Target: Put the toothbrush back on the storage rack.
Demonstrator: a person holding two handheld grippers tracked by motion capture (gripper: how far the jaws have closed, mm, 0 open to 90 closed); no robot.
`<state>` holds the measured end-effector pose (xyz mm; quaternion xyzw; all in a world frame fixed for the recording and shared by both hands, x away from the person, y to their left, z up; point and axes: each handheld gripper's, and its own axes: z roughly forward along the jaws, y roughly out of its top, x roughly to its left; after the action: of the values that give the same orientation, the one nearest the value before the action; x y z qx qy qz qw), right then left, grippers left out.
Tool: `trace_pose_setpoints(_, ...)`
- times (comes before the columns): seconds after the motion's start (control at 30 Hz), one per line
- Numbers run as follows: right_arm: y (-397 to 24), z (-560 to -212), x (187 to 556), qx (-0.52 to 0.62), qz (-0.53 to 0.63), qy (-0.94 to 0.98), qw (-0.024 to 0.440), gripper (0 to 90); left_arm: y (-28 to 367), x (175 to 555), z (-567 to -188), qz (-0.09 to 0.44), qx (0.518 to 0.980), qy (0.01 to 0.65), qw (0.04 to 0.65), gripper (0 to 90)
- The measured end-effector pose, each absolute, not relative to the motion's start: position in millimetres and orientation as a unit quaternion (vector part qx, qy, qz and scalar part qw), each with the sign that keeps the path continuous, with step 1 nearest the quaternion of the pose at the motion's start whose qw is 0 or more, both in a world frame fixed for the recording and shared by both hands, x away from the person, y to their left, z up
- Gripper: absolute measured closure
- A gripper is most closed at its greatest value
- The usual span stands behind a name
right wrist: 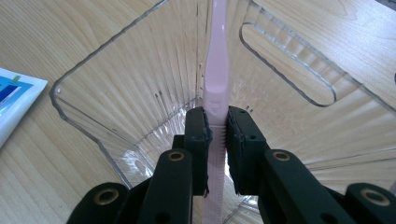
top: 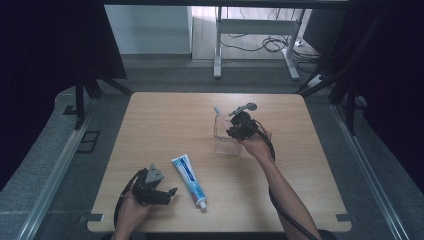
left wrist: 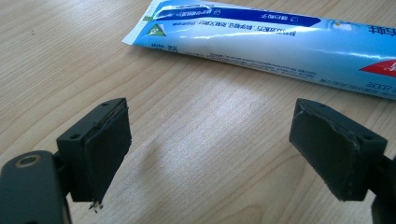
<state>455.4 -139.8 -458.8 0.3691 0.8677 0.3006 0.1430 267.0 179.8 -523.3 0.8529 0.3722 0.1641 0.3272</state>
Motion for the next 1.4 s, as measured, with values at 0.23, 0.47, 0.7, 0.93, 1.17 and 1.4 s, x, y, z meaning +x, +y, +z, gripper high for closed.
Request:
trace_pose_setpoints(0.23,-138.8,-458.9,456.7,0.367,0.287,0.874,0.138,78.9,179.5,267.1,-523.5,0.163,0.853,0.372,0.328,13.0)
trace_pose_setpoints(0.47,-140.5,-460.3,456.5,0.366,0.277,0.878,0.135,83.5,179.3,266.9,-523.4,0.163,0.853,0.371,0.327,13.0)
trace_pose_setpoints(0.7,-138.6,-457.6,453.9,0.36,0.283,0.879,0.135,79.5,179.2,267.0,-523.7,0.162,0.853,0.372,0.327,13.0)
trace_pose_setpoints(0.93,-137.6,-451.7,449.7,0.352,0.29,0.879,0.136,68.9,178.2,267.1,-524.2,0.158,0.853,0.373,0.33,12.9)
trace_pose_setpoints(1.17,-139.6,-445.1,442.7,0.347,0.306,0.875,0.139,54.8,177.5,267.2,-523.7,0.151,0.855,0.369,0.331,13.3)
trace_pose_setpoints(1.4,-142.6,-436.8,432.9,0.331,0.32,0.876,0.144,45.9,176.2,267.3,-524.6,0.146,0.855,0.369,0.334,13.3)
